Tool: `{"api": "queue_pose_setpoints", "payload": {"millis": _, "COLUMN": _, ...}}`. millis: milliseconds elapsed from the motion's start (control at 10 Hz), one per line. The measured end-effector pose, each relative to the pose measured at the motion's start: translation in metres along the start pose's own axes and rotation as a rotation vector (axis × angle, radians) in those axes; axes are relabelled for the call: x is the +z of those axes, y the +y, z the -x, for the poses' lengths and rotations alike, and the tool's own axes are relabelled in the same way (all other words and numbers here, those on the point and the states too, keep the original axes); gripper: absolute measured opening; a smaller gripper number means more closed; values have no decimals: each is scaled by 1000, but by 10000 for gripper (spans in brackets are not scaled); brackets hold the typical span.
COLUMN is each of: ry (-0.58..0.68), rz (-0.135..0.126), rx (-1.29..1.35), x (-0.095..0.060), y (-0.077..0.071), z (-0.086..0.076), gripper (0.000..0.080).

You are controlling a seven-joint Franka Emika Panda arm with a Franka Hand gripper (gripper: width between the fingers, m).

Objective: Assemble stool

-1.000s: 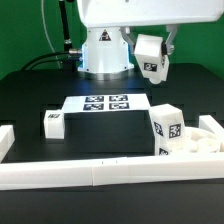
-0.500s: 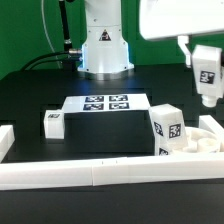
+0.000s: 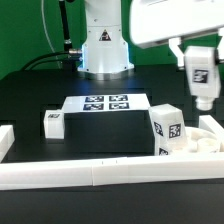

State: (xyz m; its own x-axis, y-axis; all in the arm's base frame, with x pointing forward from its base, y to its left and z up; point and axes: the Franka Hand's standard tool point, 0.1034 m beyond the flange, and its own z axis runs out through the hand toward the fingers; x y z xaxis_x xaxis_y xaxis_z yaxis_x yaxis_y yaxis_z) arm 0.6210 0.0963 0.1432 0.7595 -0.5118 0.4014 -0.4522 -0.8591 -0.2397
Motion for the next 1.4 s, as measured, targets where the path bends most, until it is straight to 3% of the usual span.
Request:
{"api": "queue_pose_setpoints", "payload": {"millis": 100, "ry": 34, "rz": -18, "rx": -4, "x": 5, "y": -3, "z": 5, "gripper": 325}}
{"api": "queue_pose_setpoints", "payload": {"millis": 300, "ry": 19, "rz": -16, "rx": 12, "x": 8, "y": -7, "z": 12, "gripper": 325}}
{"api": "queue_pose_setpoints", "payload": {"millis": 700, "ry": 28, "rz": -14, "rx": 2, "x": 11, "y": -4, "z": 12, "gripper": 325}}
{"api": "queue_pose_setpoints", "payload": {"millis": 800, "ry": 72, "rz": -21, "rx": -8, "x": 18, "y": -2, "z": 10, "gripper": 325}}
{"api": "queue_pose_setpoints", "payload": {"millis": 1400, "ry": 61, "rz": 0, "rx": -18, "x": 39, "y": 0, "z": 26, "gripper": 325}}
